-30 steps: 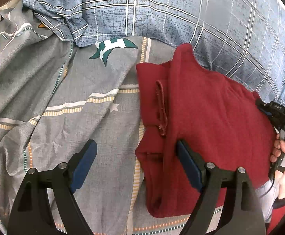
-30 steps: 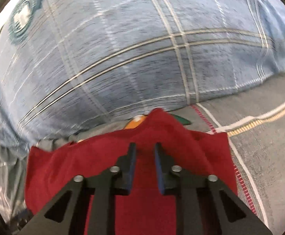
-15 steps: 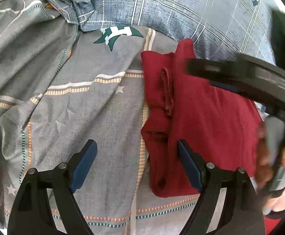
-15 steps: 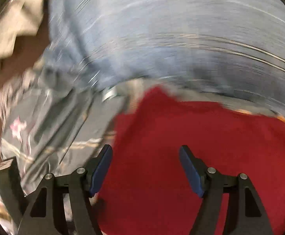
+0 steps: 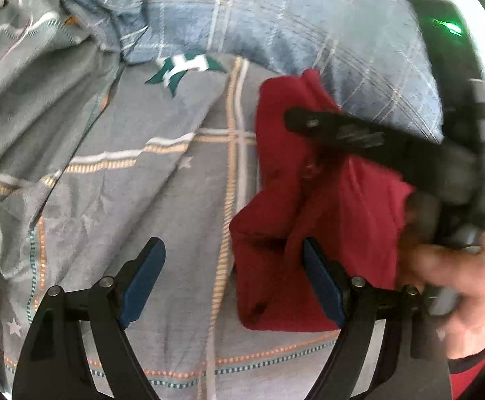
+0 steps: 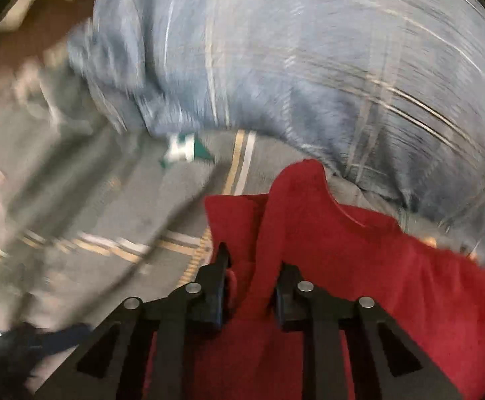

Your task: Fold small clothes

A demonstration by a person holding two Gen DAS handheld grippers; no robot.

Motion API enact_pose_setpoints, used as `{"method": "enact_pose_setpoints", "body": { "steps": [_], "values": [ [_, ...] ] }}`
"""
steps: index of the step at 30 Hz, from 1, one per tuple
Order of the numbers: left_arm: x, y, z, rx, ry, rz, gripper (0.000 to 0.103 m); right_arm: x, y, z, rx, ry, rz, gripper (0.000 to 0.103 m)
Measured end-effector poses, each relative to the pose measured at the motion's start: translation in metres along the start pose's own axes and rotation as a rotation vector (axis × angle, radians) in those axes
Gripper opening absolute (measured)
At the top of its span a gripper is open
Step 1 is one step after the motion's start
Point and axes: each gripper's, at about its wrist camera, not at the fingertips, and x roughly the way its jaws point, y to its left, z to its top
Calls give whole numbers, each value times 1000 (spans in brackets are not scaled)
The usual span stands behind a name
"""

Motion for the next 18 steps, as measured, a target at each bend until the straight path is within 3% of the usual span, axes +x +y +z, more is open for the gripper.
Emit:
{"method": "enact_pose_setpoints", "body": {
  "steps": [7,13,18],
  "values": [
    [4,-33,3,90,-54,-18,84,-34,-58,-5,191,-59,154,18],
    [0,-27,17,87,-77,-36,83,-36,-78,-14,236,-55,182,18],
    [-7,-36,16,195,-105,-21,83,-36,-78,-12,238,-57,208,18]
  ]
}}
